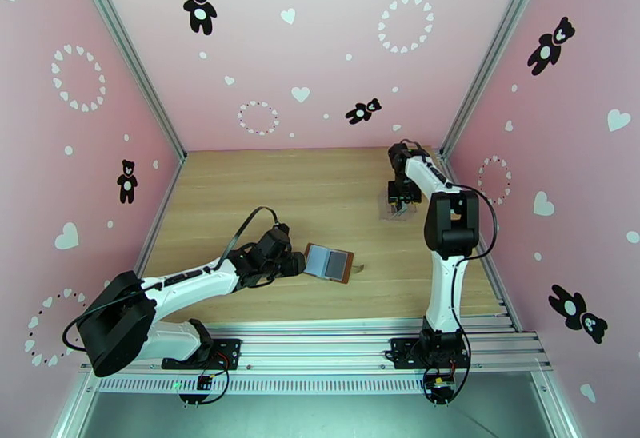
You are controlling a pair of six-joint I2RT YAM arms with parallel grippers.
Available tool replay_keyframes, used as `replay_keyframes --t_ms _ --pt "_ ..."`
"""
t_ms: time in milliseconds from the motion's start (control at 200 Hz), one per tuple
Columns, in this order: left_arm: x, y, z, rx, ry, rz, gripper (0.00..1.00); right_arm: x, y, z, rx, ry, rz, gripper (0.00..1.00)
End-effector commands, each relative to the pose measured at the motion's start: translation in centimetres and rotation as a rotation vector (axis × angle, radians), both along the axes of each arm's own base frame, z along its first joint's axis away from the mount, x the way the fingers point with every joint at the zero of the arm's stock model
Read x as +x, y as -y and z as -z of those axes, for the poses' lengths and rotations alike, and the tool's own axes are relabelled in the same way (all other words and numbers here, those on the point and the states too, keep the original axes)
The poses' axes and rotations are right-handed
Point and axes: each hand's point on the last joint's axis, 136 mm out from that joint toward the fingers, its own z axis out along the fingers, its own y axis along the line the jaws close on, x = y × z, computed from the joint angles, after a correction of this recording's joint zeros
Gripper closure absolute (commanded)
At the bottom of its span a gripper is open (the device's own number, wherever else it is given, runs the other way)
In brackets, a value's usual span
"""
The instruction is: Put the credit cards into the card holder
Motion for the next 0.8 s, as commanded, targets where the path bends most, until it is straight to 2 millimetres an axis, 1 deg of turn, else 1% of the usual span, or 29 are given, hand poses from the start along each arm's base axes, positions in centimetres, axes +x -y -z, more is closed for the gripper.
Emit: replay_keyframes --t_ms 0,80,195,285,420,656,721,796 --pt "-0.1 -0.1 0.6 -0.002 -0.014 -0.004 0.47 0.1 0.4 0.2 -0.016 -0.018 0.003 0.40" --pt "-0.1 -0.1 0.6 -0.003 -0.013 -0.003 0.47 0.2 0.9 -0.4 -0.040 -0.005 0.013 0.40" --pt "-0.1 -0.1 0.6 0.000 -0.015 -0.003 0.47 0.3 1.3 -1.7 -0.060 0.029 0.025 0.40" --pt "-0.1 -0.2 0.5 0.004 -0.014 -0.004 0.47 0.4 1.4 -2.8 -0.050 0.054 0.026 0.44" --pt "-0.1 -0.3 0.5 0.008 -0.012 -0.004 0.47 0.3 1.6 -4.1 -0.055 0.080 0.030 0.47" --pt "-0.1 -0.2 0.7 0.008 -0.018 -0.003 0.47 0.1 1.8 -4.6 -0.060 0.084 0.031 0.49" --pt "-0.2 -0.3 0.8 0.010 -0.019 -0.004 0.47 0.1 1.8 -4.7 -0.059 0.084 0.030 0.52" --pt "-0.1 -0.2 0.7 0.007 -0.015 -0.003 0.47 0.1 1.6 -4.6 -0.047 0.084 0.026 0.60"
